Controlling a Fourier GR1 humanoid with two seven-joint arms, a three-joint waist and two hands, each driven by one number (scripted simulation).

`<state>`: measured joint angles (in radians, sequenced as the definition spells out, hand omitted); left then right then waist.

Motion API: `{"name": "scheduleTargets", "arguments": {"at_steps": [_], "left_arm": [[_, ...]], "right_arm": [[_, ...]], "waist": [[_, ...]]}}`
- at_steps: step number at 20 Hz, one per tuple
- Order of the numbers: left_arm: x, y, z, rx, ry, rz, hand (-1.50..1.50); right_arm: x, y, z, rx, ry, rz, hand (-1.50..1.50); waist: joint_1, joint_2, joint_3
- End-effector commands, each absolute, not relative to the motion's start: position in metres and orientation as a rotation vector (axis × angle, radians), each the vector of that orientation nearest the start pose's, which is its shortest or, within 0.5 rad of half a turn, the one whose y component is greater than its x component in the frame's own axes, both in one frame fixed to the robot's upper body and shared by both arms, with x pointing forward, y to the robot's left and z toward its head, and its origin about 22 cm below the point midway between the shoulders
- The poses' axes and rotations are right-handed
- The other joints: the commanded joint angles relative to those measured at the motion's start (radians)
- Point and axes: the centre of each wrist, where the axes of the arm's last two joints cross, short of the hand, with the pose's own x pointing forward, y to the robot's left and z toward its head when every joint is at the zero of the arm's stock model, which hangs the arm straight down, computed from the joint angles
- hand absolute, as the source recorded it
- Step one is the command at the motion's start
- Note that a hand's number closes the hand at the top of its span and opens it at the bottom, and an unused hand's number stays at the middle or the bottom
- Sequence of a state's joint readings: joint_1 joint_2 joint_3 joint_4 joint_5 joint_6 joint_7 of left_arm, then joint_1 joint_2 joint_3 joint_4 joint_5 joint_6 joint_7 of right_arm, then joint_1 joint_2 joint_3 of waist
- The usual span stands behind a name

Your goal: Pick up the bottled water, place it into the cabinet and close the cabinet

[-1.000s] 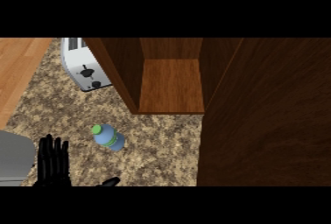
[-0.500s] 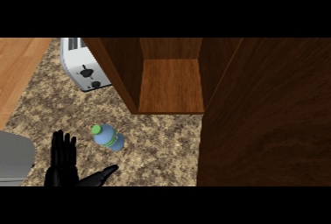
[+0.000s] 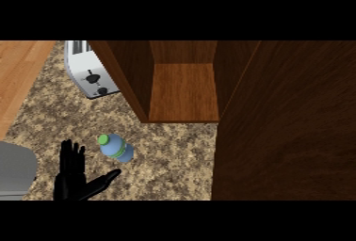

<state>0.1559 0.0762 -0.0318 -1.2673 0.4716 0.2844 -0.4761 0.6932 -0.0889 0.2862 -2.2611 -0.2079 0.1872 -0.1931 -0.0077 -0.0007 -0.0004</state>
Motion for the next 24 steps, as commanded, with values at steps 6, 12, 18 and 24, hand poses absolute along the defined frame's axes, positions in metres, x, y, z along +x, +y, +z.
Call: {"name": "scheduleTargets", "arguments": {"at_steps": [6, 12, 18, 24], "left_arm": [[0.186, 0.267, -0.146, 0.116, -1.496, 0.586, -1.50], [0.198, 0.241, -0.153, 0.093, -1.495, 0.579, -1.50], [0.205, 0.252, -0.165, 0.063, -1.500, 0.607, -1.50], [0.230, 0.229, -0.162, -0.057, -1.498, 0.640, -1.50]], "right_arm": [[0.091, -0.225, 0.074, 0.330, -1.813, -0.044, -1.50], [0.083, -0.210, 0.069, 0.328, -1.827, -0.032, -1.50], [0.089, -0.223, 0.057, 0.323, -1.812, -0.055, -1.50], [0.095, -0.224, 0.059, 0.355, -1.825, -0.039, -1.50]], "waist": [[0.000, 0.001, 0.000], [-0.001, 0.000, 0.000], [0.000, 0.001, 0.000], [-0.009, 0.004, -0.001]]}}
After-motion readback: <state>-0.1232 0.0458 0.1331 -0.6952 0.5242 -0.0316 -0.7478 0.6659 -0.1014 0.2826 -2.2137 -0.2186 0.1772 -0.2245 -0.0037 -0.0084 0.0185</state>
